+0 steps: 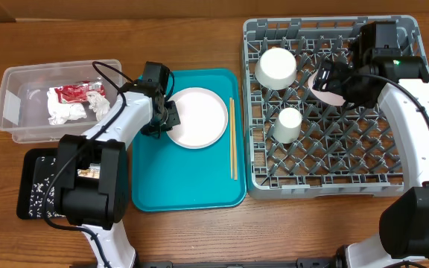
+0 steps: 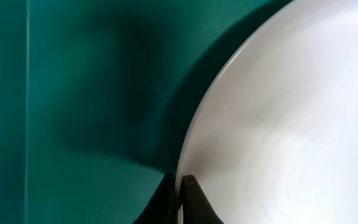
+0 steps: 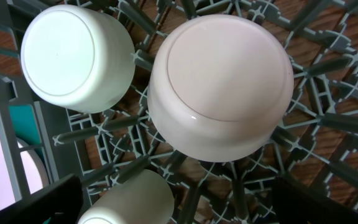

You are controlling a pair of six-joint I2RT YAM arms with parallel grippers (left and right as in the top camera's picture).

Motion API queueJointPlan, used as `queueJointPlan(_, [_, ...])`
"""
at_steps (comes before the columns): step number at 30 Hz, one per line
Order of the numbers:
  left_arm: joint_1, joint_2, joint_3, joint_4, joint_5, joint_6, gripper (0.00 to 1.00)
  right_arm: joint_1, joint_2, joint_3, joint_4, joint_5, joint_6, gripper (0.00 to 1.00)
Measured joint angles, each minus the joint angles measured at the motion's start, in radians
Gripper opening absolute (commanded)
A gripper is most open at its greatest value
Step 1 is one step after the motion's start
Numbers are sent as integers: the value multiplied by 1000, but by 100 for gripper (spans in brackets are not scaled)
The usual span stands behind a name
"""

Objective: Sort waste into correct bins and load items into the dishwasher
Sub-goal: 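Grasp the white plate rim with the left gripper and lift it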

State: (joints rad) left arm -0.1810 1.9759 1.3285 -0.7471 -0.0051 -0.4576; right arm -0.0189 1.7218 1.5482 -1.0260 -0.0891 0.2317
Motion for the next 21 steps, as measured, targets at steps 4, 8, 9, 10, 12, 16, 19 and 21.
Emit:
queueJointPlan(4, [7,1,72,-94,-6,0,4,0,0,0,1,-1,0,100])
queueJointPlan(8, [20,0,195,-180,-23,0,4,0,0,0,0,0,0,100])
queueJointPlan(9, [22,-2,234,-205,-31,0,4,0,0,0,1,-1,0,100])
queueJointPlan(10, [24,-5,255,-216,-34,0,4,0,0,0,1,-1,0,100])
queueJointPlan(12, [26,-19,316,-269,-37,0,4,0,0,0,0,0,0,100])
queueJointPlan(16, [26,-73,415,-377,-27,1,4,0,0,0,1,0,0,100])
queueJointPlan(19, [26,-127,436,-408,32,20,4,0,0,0,1,0,0,100])
queueJointPlan(21, [26,-151,440,-417,98,46,4,0,0,0,0,-1,-1,100])
